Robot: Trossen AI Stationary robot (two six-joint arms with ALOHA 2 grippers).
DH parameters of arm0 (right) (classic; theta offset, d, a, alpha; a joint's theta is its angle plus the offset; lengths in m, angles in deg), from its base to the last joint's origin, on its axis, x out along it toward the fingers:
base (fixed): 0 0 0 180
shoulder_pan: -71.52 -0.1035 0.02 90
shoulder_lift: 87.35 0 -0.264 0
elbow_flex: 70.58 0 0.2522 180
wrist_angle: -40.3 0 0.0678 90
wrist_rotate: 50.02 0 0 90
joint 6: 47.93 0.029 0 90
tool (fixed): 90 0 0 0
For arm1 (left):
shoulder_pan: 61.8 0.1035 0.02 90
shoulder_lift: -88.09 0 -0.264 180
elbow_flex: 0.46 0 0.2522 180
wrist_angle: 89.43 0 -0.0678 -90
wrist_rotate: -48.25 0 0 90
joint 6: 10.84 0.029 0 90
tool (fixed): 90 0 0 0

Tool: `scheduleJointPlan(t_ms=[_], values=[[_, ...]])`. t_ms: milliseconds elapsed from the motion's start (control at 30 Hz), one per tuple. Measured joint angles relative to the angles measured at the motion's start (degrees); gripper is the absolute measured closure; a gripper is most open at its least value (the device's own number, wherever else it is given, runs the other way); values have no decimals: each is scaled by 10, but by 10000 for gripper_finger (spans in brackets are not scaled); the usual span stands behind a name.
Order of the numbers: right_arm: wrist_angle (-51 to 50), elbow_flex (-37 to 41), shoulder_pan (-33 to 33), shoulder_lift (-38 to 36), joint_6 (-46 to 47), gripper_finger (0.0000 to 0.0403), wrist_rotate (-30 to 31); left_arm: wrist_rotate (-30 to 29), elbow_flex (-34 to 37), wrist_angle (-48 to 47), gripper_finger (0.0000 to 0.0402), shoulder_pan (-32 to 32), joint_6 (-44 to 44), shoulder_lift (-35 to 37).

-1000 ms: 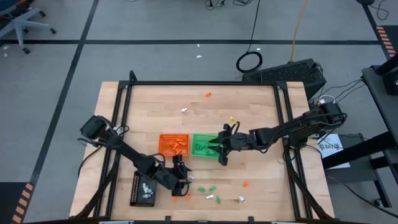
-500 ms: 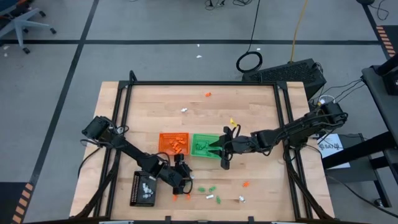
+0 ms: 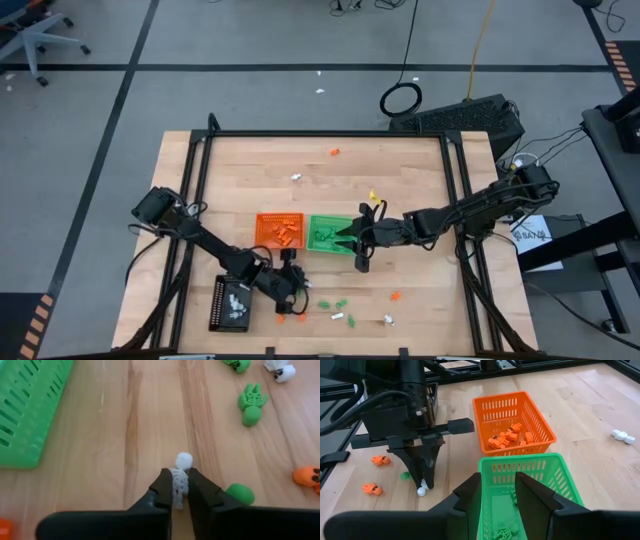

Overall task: Sort Halloween decoration
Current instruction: Put the white skeleton toy into the black bin

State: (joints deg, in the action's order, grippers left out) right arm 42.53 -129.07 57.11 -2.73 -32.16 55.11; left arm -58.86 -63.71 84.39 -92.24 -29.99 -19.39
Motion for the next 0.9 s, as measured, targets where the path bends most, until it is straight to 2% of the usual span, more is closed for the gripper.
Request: scheduleJointPlan(t_ms=[333, 600, 733, 900], values=[[0, 0, -5, 0, 20, 300, 2, 13, -15, -2, 390, -4, 6, 2], [7, 0, -35, 0, 15, 300, 32, 10, -32, -17, 391, -7, 15, 17], [19, 0, -46, 0, 13, 300, 35, 7, -34, -39, 392, -16, 16, 49], [47, 0, -71, 0, 0, 300, 89, -21, -35, -56, 392, -36, 52, 110]])
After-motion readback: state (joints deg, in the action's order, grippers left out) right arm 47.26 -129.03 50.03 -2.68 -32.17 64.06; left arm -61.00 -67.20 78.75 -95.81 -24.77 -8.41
